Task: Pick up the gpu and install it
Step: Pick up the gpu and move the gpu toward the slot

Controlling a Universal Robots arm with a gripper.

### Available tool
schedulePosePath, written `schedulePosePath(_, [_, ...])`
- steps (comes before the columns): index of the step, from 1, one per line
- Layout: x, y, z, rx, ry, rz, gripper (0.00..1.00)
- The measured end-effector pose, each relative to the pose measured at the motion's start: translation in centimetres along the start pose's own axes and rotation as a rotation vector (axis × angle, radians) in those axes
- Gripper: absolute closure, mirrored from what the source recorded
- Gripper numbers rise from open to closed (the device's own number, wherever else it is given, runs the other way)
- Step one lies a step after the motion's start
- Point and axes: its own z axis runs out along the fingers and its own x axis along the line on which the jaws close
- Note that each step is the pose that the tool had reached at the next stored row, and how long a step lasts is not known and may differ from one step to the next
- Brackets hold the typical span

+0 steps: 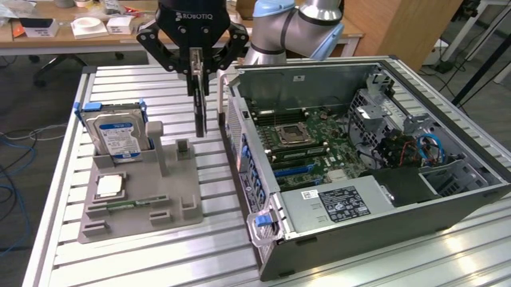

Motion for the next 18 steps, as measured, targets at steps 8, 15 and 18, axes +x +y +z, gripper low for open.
schedulePosePath(8, [-0.35, 0.03, 0.00, 0.0000, 0.0000, 0.000, 0.74])
schedulePosePath(15, [-0.68, 0.05, 0.00, 0.0000, 0.0000, 0.000, 0.74])
schedulePosePath(18, [-0.81, 0.06, 0.00, 0.0000, 0.0000, 0.000, 0.74])
